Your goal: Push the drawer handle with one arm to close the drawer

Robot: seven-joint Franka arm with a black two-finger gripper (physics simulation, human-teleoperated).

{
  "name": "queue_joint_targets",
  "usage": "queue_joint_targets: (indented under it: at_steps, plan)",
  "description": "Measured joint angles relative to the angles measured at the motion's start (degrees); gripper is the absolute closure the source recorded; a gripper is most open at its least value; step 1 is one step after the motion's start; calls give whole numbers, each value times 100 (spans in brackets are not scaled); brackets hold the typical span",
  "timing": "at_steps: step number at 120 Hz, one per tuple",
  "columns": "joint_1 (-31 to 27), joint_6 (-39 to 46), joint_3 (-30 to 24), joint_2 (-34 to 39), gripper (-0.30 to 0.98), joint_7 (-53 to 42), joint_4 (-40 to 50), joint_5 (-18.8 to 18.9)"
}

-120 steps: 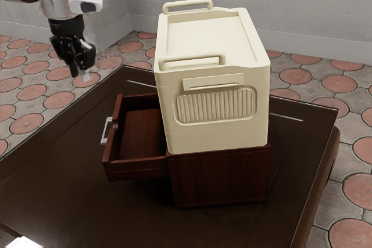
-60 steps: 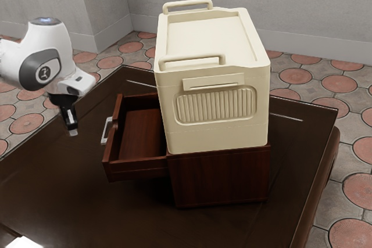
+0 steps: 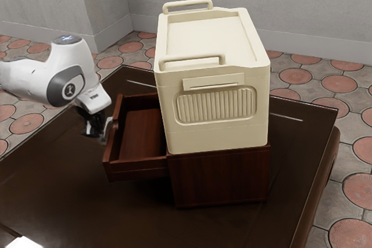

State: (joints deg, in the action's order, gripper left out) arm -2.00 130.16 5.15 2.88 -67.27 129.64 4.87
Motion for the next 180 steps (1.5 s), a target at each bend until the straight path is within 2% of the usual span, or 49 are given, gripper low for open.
queue_joint_targets:
  at_steps: [32, 83, 118, 127, 136, 144, 160, 166, 180]
  plan:
    - [-52, 117, -387, -290, 78, -794, -348, -445]
    - [47, 196, -794, -862, 78, -1468, -961, -1661]
    - [6, 279, -1097, -1127, 78, -1610, -1326, -2064]
    - [34, 284, -1073, -1000, 78, -1627, -1186, -2130]
    - [126, 133, -819, -644, 78, -1613, -954, -2101]
    - [161, -270, -499, -367, 79, -1500, -1049, -1788]
    - [-251, -1589, -339, -243, 78, -807, -2391, -1172]
    - [-421, -2172, -304, -234, 72, -414, -2836, -1032]
    - [-859, -3070, -296, -234, 46, 485, -3255, -742]
